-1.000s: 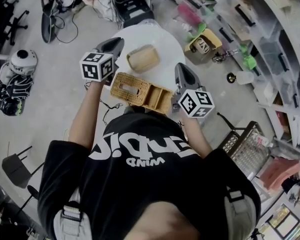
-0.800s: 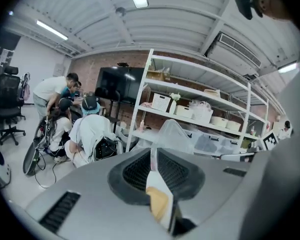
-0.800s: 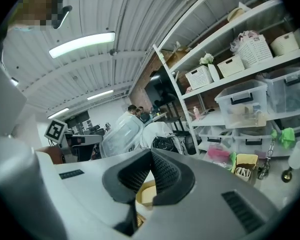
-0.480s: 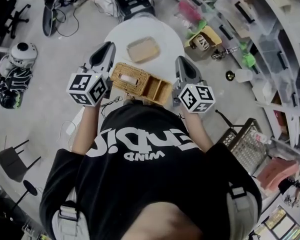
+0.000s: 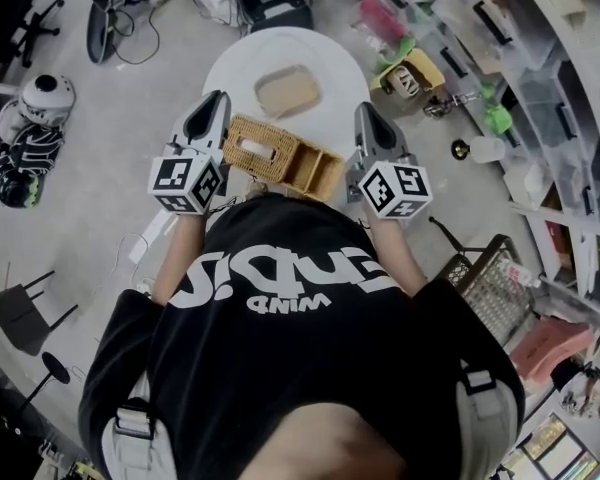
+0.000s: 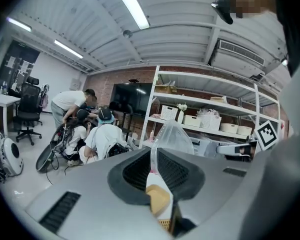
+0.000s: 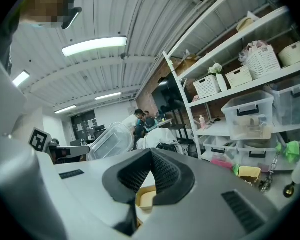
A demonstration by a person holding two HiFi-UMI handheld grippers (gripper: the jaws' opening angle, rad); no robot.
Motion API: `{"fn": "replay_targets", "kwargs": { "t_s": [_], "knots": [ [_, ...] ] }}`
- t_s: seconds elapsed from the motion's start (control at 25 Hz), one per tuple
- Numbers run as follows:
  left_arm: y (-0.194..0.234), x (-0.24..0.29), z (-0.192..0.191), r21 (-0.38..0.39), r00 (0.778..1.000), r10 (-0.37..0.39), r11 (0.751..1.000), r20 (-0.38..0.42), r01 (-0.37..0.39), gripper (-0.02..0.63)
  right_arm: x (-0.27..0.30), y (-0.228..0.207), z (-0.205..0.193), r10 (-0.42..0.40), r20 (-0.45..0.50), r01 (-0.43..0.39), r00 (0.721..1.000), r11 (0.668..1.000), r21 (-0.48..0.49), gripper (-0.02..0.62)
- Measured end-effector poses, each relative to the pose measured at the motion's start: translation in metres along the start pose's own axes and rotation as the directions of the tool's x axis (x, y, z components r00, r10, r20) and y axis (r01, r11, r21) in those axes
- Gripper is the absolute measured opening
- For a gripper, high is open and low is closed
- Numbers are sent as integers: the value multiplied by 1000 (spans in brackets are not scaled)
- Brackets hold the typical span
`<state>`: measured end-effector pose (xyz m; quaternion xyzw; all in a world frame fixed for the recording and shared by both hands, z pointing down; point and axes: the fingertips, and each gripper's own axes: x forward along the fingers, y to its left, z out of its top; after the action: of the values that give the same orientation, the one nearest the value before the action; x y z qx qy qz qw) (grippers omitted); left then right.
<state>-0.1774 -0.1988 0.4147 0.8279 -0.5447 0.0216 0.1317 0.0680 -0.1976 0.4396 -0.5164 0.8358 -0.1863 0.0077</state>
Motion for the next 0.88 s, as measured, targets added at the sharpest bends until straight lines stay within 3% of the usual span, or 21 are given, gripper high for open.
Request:
{"fn": "replay_targets", "kwargs": {
  "t_s": [0.28, 0.88],
  "knots": [
    [12, 6, -14, -46, 999, 36, 998, -8, -37, 38, 3, 0, -4, -2, 1, 2, 1000, 1000, -8, -2],
    [4, 8, -24, -59, 998, 36, 997, -43, -39, 38, -4, -9, -11, -37, -7, 37, 999, 999, -4, -3]
  ]
}}
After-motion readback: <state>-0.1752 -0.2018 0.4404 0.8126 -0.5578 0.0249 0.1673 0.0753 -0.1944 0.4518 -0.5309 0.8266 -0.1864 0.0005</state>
